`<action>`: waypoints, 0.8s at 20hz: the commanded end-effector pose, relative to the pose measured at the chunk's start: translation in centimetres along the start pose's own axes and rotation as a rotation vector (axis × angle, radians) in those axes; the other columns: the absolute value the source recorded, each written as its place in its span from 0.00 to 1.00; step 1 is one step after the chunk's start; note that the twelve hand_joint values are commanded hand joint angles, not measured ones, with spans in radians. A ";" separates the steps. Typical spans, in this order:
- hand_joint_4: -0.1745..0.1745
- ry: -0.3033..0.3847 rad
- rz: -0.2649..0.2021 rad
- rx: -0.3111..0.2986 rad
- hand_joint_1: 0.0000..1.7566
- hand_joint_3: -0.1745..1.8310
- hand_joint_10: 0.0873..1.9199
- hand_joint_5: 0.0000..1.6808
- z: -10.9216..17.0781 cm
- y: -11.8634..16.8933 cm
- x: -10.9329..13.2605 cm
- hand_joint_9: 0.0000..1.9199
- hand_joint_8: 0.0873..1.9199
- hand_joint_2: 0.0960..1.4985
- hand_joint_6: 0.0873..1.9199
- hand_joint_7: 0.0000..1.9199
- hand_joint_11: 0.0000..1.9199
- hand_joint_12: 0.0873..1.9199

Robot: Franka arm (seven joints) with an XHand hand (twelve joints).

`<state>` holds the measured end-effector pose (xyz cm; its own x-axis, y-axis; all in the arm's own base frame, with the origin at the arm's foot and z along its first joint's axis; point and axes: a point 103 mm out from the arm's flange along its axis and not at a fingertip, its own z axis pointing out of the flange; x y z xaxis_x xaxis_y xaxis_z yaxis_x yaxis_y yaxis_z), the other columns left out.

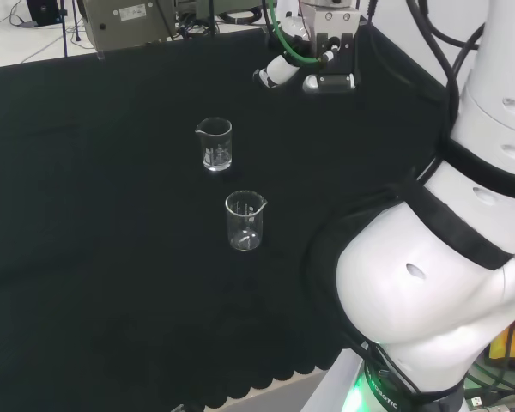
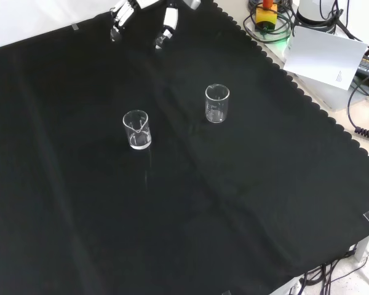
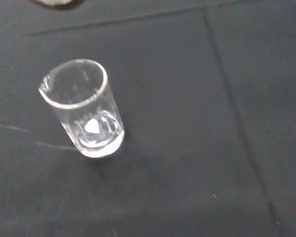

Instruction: Pick up the beaker on the right.

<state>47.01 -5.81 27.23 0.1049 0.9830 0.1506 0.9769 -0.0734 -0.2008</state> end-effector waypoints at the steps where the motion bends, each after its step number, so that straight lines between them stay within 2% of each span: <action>1: 0.46 0.145 -0.104 0.014 0.45 0.36 0.28 0.26 7.3 7.5 1.0 0.23 0.29 0.41 0.00 0.14 0.10 0.69; 6: 0.46 0.167 -0.129 0.029 0.45 0.38 0.28 0.26 8.9 8.3 1.3 0.23 0.29 0.39 0.00 0.14 0.10 0.69; 9: 0.46 0.210 -0.166 0.053 0.45 0.38 0.27 0.25 9.9 8.7 1.4 0.20 0.28 0.39 0.00 0.11 0.08 0.69; 12: 0.47 0.259 -0.210 0.046 0.45 0.39 0.27 0.22 10.8 8.8 1.3 0.16 0.27 0.38 0.00 0.07 0.04 0.70; 16: 0.48 0.334 -0.261 0.029 0.45 0.39 0.27 0.20 12.1 8.9 0.9 0.15 0.27 0.38 0.00 0.06 0.03 0.70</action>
<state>53.30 -3.97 16.09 -0.0322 0.9248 0.3792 0.9721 0.1171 -0.2030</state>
